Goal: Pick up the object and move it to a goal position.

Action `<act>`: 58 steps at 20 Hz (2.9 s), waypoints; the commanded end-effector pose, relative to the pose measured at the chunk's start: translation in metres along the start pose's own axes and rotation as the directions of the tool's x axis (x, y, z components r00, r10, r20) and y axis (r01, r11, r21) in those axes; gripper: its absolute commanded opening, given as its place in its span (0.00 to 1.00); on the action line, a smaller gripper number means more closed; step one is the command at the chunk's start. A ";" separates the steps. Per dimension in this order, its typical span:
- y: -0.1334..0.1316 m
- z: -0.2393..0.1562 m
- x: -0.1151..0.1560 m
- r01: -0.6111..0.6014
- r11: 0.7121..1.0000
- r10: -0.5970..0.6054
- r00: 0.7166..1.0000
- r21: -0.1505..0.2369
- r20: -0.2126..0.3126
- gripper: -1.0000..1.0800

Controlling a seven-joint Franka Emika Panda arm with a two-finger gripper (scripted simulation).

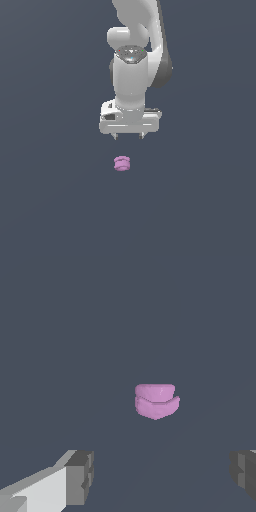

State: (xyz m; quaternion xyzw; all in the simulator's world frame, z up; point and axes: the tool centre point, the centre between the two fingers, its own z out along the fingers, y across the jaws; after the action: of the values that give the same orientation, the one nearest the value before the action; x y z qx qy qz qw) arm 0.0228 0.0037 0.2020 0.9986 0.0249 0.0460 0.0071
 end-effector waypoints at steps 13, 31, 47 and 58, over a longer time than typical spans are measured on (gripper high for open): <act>-0.030 -0.015 0.007 0.002 1.000 -0.001 1.000 0.027 -0.028 0.96; -0.020 0.004 0.010 -0.227 0.973 0.227 0.974 0.034 0.001 0.96; -0.003 0.041 0.015 -0.646 0.764 0.644 0.763 0.008 0.049 0.96; 0.009 0.067 0.017 -0.855 0.518 0.855 0.516 -0.031 0.058 0.96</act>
State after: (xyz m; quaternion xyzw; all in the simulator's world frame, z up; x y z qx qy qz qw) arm 0.0457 -0.0038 0.1405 0.8937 -0.4482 0.0123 -0.0174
